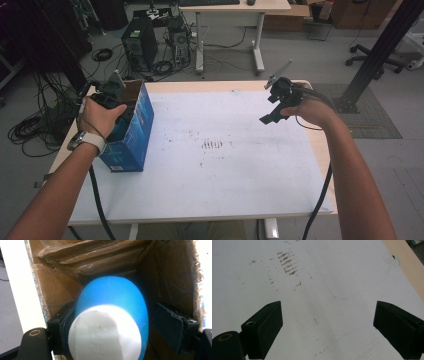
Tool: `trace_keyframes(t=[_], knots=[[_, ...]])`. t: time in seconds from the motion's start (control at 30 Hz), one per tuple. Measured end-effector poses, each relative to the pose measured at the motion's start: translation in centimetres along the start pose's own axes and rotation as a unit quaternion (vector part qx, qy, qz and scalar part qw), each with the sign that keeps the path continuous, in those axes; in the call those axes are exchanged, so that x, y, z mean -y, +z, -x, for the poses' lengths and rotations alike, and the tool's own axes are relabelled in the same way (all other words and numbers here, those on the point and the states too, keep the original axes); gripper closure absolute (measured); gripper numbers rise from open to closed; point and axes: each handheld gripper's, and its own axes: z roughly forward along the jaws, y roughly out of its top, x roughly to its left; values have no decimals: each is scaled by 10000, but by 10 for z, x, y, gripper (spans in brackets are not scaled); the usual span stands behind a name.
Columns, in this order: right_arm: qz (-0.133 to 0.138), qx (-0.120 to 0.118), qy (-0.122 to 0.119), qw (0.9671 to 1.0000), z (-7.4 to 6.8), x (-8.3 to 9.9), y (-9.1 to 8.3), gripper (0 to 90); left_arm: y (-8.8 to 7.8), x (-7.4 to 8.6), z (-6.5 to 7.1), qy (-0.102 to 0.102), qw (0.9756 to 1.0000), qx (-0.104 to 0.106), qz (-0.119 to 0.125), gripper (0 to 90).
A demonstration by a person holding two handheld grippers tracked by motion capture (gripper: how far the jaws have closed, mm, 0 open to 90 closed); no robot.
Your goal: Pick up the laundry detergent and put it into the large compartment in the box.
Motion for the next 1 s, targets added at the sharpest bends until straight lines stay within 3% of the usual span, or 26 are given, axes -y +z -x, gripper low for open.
trace_keyframes(t=[1.0], knots=[[27,7,-27,10000,-3,-1,-2,89,-12,5,-3,10,9999,114,92,190]])
